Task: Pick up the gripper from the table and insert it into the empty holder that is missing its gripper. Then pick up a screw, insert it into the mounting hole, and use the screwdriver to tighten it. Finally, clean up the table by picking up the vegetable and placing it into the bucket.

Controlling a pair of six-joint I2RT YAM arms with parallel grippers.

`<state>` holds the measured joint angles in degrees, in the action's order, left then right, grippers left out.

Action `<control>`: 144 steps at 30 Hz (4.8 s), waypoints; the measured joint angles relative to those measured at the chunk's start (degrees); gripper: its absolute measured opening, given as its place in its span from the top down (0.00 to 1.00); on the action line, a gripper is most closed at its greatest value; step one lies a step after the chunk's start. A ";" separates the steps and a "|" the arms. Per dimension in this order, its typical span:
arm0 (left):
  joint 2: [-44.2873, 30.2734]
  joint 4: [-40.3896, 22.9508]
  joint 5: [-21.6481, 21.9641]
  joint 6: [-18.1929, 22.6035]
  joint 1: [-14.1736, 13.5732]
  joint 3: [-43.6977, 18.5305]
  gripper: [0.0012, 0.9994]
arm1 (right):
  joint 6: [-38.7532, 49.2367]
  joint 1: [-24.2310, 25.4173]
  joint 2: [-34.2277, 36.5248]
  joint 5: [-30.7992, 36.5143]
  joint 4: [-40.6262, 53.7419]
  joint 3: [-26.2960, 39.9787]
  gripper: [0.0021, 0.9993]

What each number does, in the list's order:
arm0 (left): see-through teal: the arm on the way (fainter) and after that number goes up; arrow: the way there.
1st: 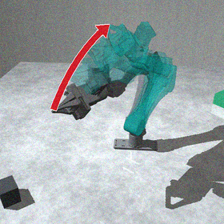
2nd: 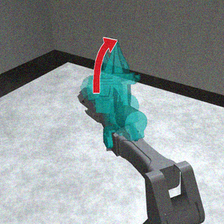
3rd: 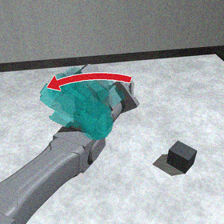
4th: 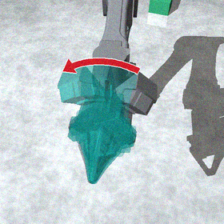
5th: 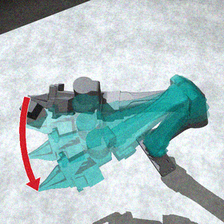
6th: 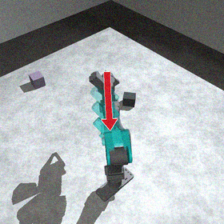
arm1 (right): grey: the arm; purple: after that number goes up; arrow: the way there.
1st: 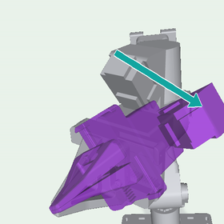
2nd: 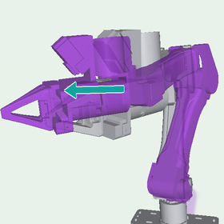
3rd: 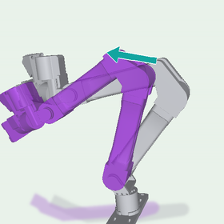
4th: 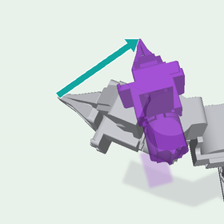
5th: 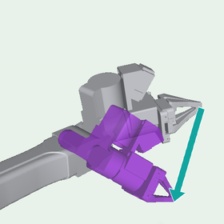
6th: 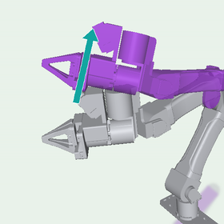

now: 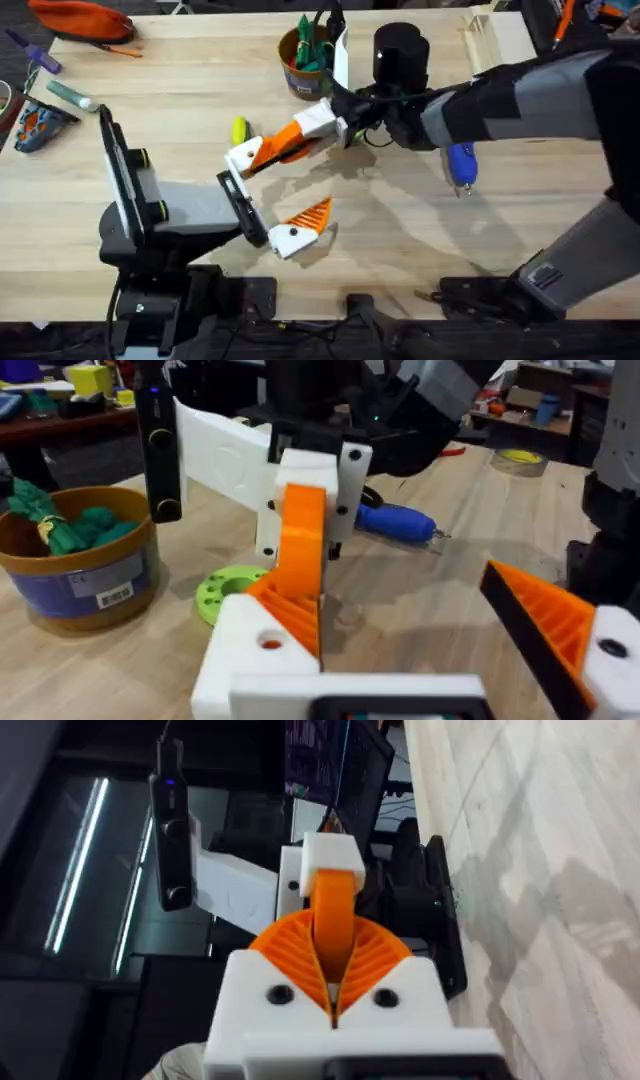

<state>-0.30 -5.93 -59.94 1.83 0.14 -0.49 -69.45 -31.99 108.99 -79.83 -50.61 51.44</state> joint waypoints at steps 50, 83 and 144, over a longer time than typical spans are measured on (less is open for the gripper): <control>-0.02 -0.04 -0.22 -0.59 0.01 0.00 0.01 | -5.20 -0.04 0.00 1.38 -5.12 -1.80 0.99; -0.01 -0.24 -1.69 -0.52 -0.11 -0.04 0.01 | -5.55 -0.04 0.00 5.49 -5.07 -1.88 0.11; 0.00 -0.24 -1.79 -0.50 -0.11 -0.04 0.01 | 51.73 6.13 -26.96 69.77 104.18 24.78 0.10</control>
<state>-0.30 -6.17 -61.73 1.32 0.03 -0.54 -17.72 -25.85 82.03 -10.06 53.57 76.22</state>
